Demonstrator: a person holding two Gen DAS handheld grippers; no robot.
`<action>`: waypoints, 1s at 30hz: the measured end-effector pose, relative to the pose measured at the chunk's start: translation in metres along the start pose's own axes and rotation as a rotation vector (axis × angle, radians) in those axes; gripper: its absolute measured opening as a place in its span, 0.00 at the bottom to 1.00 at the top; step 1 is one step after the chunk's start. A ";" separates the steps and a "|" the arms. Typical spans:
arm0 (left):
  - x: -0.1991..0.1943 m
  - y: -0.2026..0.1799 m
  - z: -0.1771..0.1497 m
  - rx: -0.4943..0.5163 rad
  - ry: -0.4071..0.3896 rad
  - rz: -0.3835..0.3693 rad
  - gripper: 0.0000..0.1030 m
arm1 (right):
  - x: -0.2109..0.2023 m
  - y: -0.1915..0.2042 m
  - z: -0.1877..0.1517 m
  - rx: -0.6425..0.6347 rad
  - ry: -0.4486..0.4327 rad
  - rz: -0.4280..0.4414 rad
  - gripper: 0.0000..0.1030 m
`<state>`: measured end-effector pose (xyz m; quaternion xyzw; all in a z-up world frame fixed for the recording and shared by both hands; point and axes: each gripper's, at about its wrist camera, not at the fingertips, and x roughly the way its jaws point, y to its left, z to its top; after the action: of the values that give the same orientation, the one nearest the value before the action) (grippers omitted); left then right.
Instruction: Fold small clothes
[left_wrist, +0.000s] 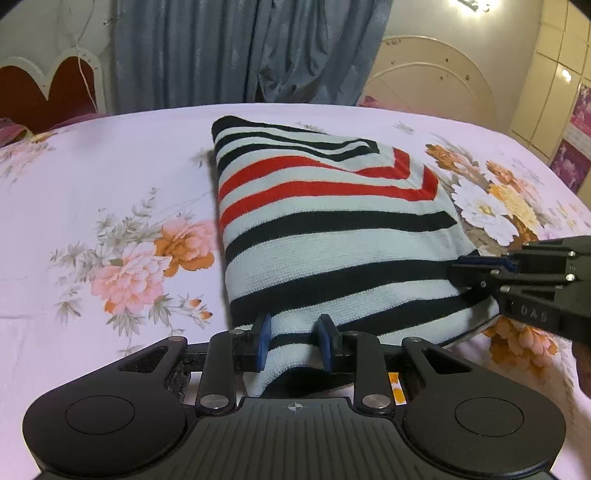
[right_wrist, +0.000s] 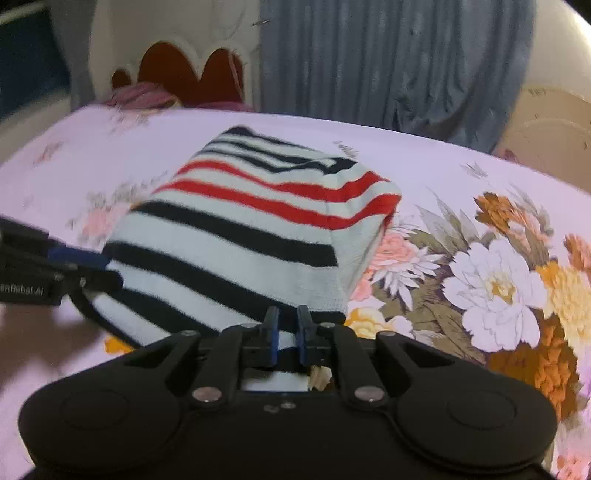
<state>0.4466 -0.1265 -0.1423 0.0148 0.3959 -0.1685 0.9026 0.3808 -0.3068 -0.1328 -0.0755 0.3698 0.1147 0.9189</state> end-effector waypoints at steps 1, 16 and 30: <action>0.000 -0.001 -0.001 0.000 -0.005 0.007 0.25 | 0.001 0.000 -0.002 -0.003 -0.005 -0.001 0.08; 0.015 -0.001 0.079 0.005 -0.095 0.052 0.72 | 0.018 -0.041 0.071 0.228 -0.066 0.047 0.23; 0.050 0.005 0.069 -0.037 0.025 0.062 0.81 | 0.052 -0.034 0.062 0.159 0.044 0.053 0.21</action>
<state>0.5287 -0.1474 -0.1320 0.0126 0.4095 -0.1327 0.9025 0.4675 -0.3177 -0.1233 0.0049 0.3998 0.1076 0.9103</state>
